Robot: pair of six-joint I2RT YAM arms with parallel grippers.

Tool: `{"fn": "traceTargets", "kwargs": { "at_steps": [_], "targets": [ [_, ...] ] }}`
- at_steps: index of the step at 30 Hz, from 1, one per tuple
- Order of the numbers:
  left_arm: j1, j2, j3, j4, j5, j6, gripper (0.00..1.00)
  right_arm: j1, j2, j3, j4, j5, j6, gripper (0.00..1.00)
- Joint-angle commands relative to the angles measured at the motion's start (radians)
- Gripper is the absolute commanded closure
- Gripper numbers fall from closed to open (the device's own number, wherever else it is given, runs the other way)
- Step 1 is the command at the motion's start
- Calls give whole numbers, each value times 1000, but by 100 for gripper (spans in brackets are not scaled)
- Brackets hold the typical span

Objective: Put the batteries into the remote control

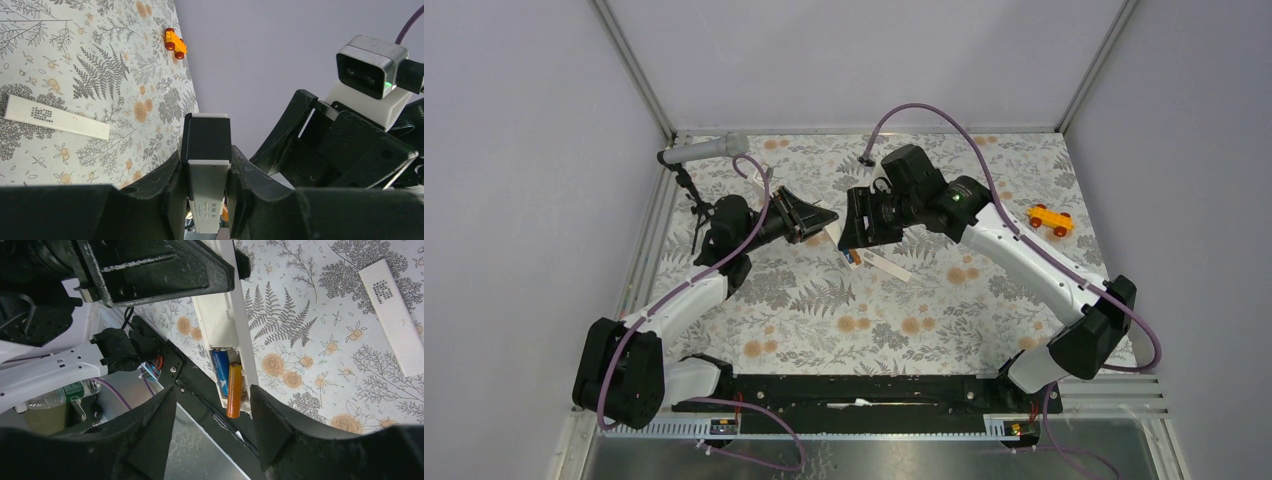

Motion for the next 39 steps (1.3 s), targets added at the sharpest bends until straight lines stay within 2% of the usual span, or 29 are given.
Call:
{"fn": "traceTargets", "kwargs": {
  "at_steps": [1, 7, 10, 15, 18, 22, 28, 34, 39],
  "targets": [
    [-4, -6, 4, 86, 11, -30, 100, -12, -53, 39, 36, 5, 104, 34],
    [-3, -6, 2, 159, 2, -154, 100, -28, -151, -85, 156, 58, 216, 20],
    [-3, -19, 25, 147, -5, -204, 100, -30, -210, -134, 255, 39, 224, 18],
    [-3, -51, 59, 102, -32, -268, 100, -30, -256, -157, 302, 96, 262, 13],
    [-3, -65, 41, 148, -65, -357, 100, -30, -303, -234, 397, 102, 316, 11],
    [-3, -120, -17, 192, -157, -490, 100, -31, -336, -280, 440, 118, 353, 8],
    [-3, -172, -35, 220, -222, -549, 100, -29, -385, -329, 536, 150, 409, 3],
    [-3, -184, -26, 236, -248, -596, 100, -30, -377, -410, 748, 48, 568, 2],
    [-3, -210, -39, 211, -287, -659, 100, -30, -395, -466, 834, 76, 597, 2]
  ]
}}
